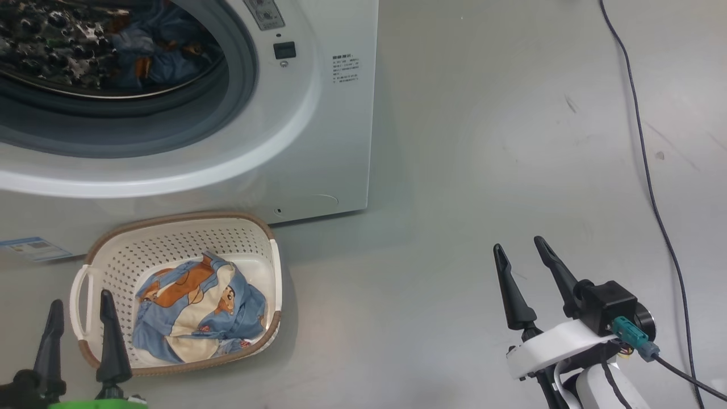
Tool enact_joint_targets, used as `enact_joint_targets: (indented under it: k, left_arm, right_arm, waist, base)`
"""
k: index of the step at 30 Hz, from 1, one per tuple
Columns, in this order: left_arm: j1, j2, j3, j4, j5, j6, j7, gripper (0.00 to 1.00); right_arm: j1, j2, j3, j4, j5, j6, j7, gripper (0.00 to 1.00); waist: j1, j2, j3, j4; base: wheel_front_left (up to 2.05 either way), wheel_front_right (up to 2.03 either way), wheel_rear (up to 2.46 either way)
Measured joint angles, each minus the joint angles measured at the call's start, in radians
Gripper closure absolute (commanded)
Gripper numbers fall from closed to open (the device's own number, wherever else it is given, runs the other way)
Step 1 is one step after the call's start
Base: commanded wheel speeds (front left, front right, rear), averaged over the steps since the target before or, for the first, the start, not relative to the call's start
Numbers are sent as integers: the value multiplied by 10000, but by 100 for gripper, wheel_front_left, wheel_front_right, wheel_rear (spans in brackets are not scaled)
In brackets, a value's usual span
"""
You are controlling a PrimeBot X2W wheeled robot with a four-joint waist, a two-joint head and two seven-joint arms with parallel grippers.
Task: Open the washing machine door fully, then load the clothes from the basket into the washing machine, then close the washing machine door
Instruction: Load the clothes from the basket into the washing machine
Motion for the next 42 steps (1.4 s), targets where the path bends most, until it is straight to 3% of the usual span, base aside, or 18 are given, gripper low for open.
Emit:
enact_joint_targets:
  k: [13, 23, 33, 42]
  left_arm:
    - [-1908, 510, -401, 901, -268, -123, -4, 0]
    - [-3024, 1087, -943, 2107, -360, -167, 117, 0]
    - [-4684, 1965, -2184, 3173, -886, -167, 934, 0]
    - [-5818, 2598, -2612, 3906, -1285, -167, 1691, 0]
  right_arm:
    - [-723, 0, 332, -349, -123, -56, -2, 0]
    - [-1134, -2, 663, -564, -161, -307, -2, 0]
    - [-1555, -4, 892, -1026, -159, -709, -2, 0]
    - [-1708, -4, 1112, -1302, -71, -934, -2, 0]
  waist:
    - [0, 0, 1825, -293]
    - [1, 0, 3110, -503]
    - [1, 0, 4698, -732]
    - [2, 0, 5852, -860]
  base:
    - [0, 0, 0]
    - [0, 0, 0]
    - [0, 0, 0]
    - [0, 0, 0]
